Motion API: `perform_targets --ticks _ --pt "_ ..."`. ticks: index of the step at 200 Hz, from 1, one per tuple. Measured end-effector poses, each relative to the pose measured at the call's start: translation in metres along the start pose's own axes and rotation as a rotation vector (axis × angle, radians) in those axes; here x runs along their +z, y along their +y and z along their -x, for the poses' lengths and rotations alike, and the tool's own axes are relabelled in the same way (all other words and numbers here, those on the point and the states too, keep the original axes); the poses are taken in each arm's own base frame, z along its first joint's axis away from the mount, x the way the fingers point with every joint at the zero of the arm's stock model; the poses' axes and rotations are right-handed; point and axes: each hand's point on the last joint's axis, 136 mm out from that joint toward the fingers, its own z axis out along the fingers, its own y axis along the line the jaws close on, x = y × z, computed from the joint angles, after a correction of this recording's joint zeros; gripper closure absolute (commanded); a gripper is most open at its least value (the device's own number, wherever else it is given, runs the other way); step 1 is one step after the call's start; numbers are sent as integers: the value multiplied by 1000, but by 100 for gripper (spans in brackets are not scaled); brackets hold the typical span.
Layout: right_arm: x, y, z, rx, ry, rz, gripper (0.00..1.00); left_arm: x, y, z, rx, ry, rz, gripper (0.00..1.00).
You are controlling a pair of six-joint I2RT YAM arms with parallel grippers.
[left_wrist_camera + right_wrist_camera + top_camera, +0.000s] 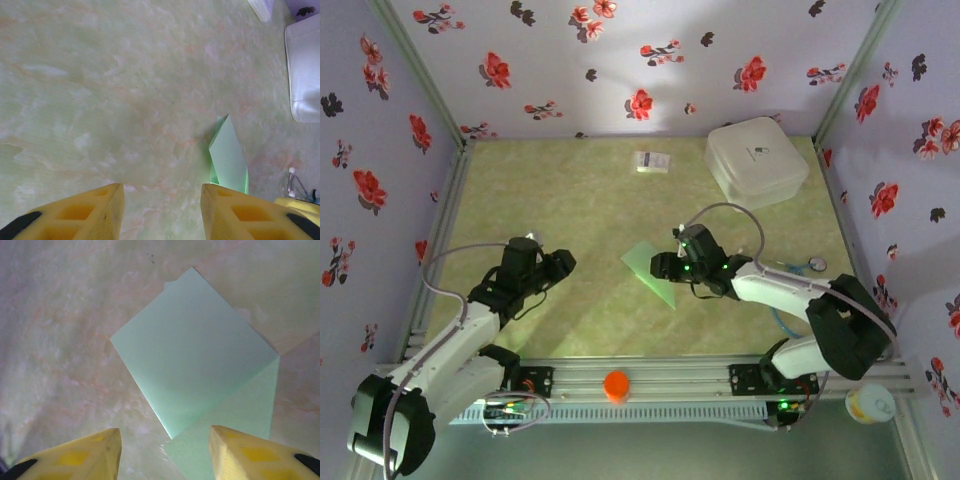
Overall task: Fold a paper plane with a square sheet of paper (pick it up from the middle)
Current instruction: Rotate the paper at the center of the table.
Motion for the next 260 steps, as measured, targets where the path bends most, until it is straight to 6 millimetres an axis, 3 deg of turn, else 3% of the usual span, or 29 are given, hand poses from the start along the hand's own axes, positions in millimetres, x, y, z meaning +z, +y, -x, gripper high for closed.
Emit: perform_targets --ticks 30,63,178,228,260 --pt "7 -1 -3 74 16 32 66 -1 -4 -4 -3 24 -23 65" --pt "16 -4 -13 143 47 52 72 0 -11 -7 1 45 -62 69" --pt "37 -29 -38 284 115 4 75 17 -14 -19 21 123 -84 74" --pt "40 -30 -35 423 42 32 78 17 -18 -19 23 130 -106 74" --pt "49 -18 -34 542 -28 78 79 17 -20 -20 20 137 -114 74"
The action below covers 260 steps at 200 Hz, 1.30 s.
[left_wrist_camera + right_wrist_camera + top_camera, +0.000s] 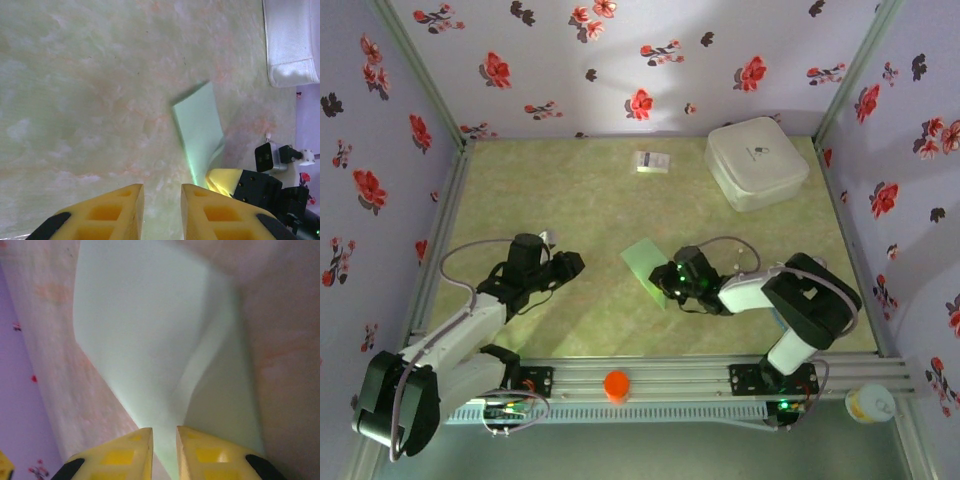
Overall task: Fold a paper plane with a square sheet of paper (pick it up from the middle)
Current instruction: Rotate the paper at the center of the table.
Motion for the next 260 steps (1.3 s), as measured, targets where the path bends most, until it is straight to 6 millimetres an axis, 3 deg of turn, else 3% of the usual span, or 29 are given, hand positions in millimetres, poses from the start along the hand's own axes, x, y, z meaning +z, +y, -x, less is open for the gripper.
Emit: perform_targets --ticks 41,77,115,149,207,260 --pt "10 11 -11 127 -48 43 78 1 -3 2 -4 -3 -16 75" --pt "3 10 -11 173 -91 28 73 6 -1 -1 -13 16 -9 75" --pt "-16 23 -1 31 -105 -27 72 14 6 -7 -25 55 8 76" --pt "-18 35 7 -166 -41 -71 75 16 4 -8 -25 65 2 76" --pt "-4 6 -11 -318 163 -153 75 16 3 -7 -24 64 -4 76" --pt "8 6 -17 -322 233 -149 77 14 0 -6 -20 58 -12 76"
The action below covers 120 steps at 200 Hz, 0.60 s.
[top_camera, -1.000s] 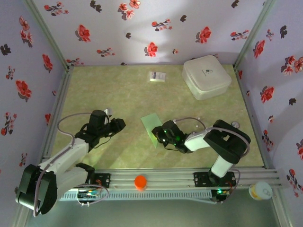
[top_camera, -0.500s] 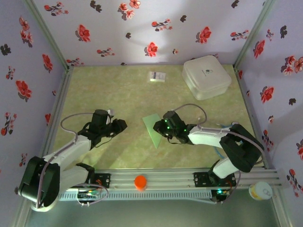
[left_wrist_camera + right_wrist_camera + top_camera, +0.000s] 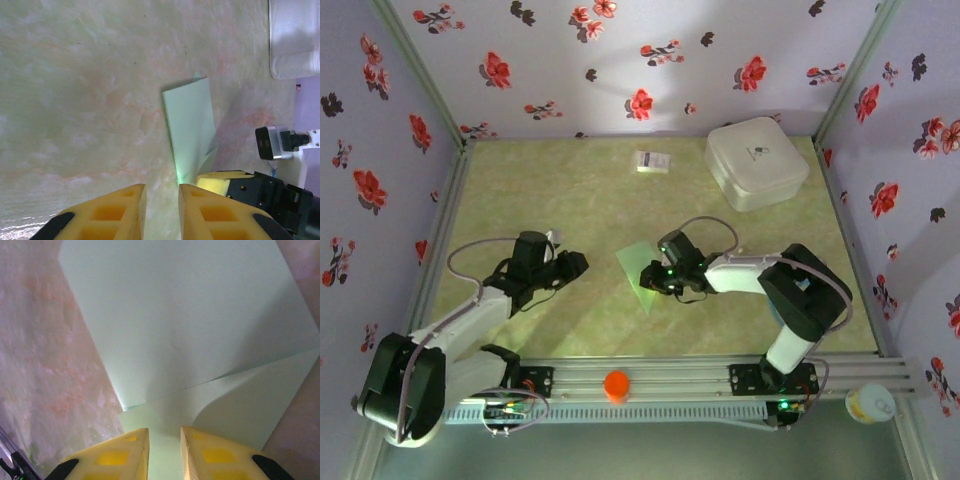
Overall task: Fold a paper plane with a square sheet of paper (pick it up from the middle)
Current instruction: Rotate the paper at the center of the table.
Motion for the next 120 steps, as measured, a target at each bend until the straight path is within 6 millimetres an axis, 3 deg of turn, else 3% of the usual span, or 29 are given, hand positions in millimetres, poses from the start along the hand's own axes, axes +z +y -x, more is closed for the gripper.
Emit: perform_targets --ticks 22,35,47,73,120 --pt "0 0 1 31 -2 2 78 0 0 0 0 0 0 76" --pt "1 -2 5 134 -52 25 85 0 0 0 0 0 -1 76" --pt "1 -7 5 249 -98 66 78 0 -1 -1 -1 3 -4 76" --pt "-3 -4 9 408 -216 133 77 3 -3 0 -10 9 -15 76" --pt "-11 5 4 490 -279 132 75 13 -10 -4 -7 49 -22 76"
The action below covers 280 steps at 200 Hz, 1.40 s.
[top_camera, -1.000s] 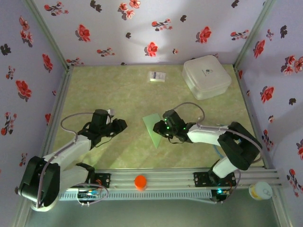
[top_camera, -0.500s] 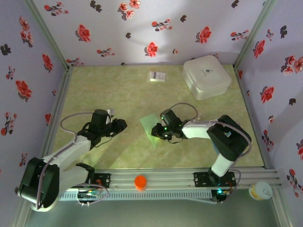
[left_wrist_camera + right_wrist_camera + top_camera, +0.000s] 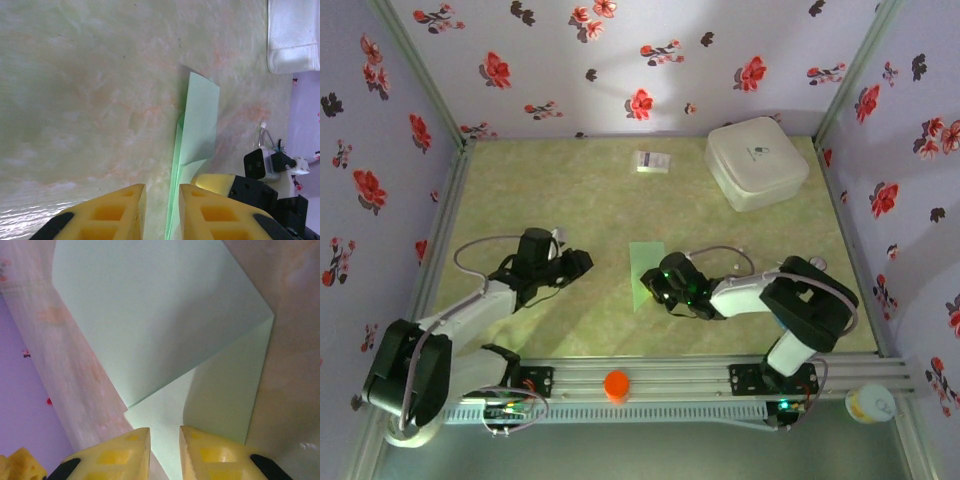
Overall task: Fold a paper plane with a square sheet of paper (pick it up from the middle)
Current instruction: Rotate the paper at the center of the table, then fold the wing for the fifth time at the center of the table.
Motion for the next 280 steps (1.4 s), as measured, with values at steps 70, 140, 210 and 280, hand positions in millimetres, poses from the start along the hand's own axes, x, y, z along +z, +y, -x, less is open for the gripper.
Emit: perform_targets --ticks 70,140,210,280 --pt "-39 9 56 -102 -119 -15 67 46 -52 -8 83 151 -54 88" --pt "-24 -13 62 -178 34 -82 64 103 -52 -35 92 321 -24 93" --pt "-13 -14 52 -197 117 -81 58 119 -16 -54 62 381 37 96" --pt "-16 -12 56 -214 120 -109 55 119 -16 -56 79 369 -29 98"
